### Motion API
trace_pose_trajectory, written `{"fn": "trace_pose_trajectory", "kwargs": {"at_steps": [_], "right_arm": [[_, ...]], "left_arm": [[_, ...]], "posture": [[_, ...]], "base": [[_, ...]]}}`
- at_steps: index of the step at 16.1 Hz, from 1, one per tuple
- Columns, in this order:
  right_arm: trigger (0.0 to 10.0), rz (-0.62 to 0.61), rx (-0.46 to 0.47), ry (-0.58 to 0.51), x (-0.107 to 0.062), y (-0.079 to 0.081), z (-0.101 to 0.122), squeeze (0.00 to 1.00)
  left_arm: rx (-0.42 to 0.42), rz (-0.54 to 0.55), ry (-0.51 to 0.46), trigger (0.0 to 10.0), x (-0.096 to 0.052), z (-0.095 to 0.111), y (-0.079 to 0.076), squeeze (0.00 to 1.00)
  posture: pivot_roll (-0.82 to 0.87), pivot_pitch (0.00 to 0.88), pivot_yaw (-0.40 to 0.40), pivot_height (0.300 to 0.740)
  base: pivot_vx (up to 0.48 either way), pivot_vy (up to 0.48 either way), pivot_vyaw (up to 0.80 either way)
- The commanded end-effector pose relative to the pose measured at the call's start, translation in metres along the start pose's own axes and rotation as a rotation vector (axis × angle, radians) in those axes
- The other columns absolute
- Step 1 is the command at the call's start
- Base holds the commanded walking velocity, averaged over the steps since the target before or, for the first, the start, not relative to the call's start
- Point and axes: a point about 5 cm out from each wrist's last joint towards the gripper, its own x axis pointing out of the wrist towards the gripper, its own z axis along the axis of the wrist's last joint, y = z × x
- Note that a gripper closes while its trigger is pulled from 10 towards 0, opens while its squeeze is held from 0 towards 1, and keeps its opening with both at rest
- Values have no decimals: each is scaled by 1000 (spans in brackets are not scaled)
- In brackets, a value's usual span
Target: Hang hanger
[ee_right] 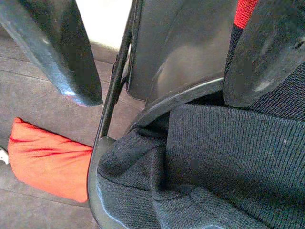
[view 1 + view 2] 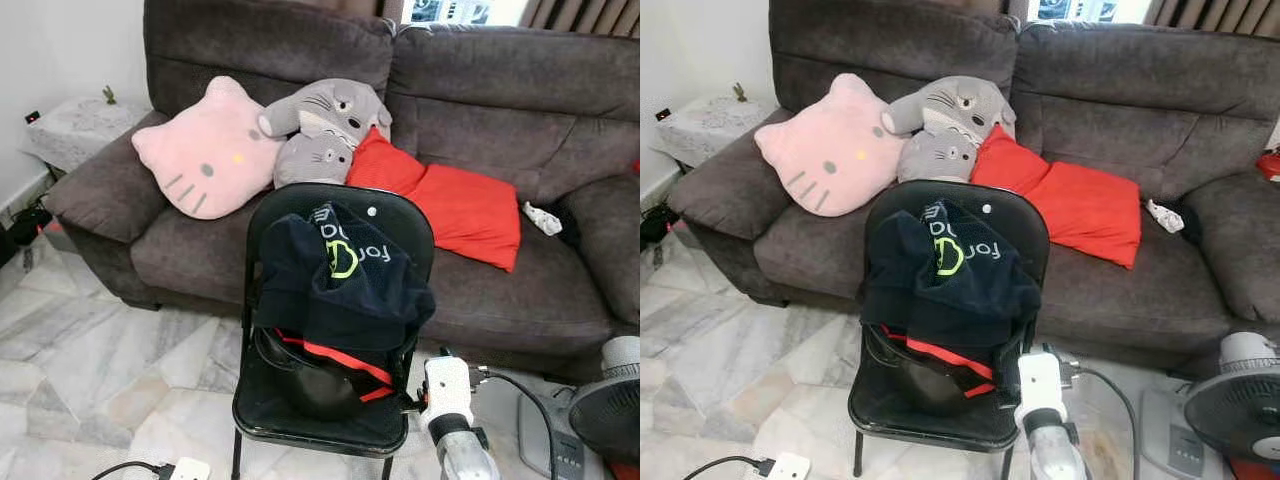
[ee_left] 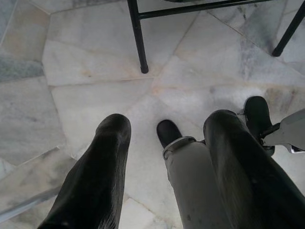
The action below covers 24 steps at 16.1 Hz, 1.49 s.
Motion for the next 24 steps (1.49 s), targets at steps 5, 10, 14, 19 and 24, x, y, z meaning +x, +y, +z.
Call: {"fn": "trace_pose_trajectory", "kwargs": {"at_steps": [5,10,14,19,24], "right_arm": [[10000,6,-33,45,9,-8,-1,0],[10000,20,-59,7,14,-7,6,0],[10000,43,-16,-129,22,-6,31,0],[10000,127,-15,-228,24,-6,50,0],[10000,49,-22,-297,7,-20,53,0]], "left_arm": [[4,-5,32,10000,-2,-9,-3,0],[5,-3,41,10000,-2,-11,-2,0],[5,-5,46,10000,-2,-10,-4,0],[3,3,53,10000,-4,-11,9,0],[10,2,55,10000,-4,-12,8,0]], "posture": [[-85,80,-46,740],[-82,78,-41,740],[-83,81,-40,740],[-90,85,-40,740],[-101,88,-36,740]], "base": [[0,0,0],[0,0,0],[0,0,0],[0,0,0],[0,0,0]]}}
